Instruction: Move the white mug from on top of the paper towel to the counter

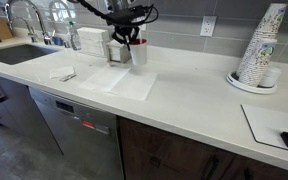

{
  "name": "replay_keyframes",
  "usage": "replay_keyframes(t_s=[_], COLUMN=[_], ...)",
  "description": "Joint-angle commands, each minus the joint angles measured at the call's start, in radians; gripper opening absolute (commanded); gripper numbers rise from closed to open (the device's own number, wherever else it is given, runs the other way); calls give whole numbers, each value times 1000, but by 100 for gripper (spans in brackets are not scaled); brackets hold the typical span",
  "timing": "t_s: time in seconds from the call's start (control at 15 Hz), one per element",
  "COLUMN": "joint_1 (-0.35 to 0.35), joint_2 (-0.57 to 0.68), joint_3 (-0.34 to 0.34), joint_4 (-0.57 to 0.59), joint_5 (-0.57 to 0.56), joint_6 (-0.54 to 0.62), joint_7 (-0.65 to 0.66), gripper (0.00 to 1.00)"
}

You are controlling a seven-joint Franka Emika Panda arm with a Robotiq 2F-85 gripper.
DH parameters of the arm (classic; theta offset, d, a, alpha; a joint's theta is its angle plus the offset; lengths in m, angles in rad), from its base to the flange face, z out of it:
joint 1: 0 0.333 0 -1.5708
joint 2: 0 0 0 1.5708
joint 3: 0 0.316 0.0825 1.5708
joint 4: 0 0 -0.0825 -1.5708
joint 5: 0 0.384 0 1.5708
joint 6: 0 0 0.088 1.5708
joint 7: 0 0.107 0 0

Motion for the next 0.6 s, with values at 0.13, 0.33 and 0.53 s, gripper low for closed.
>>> replay_keyframes(t_s=[0.13, 0.33, 0.53], joint_1=[-67, -74, -80], joint_2=[4, 7, 9], joint_3=[-44, -46, -49], joint_4=[15, 2, 2], joint_5=[44, 38, 39], joint_6=[-50, -35, -38], joint_7=[22, 13, 17], gripper=[6, 10, 10])
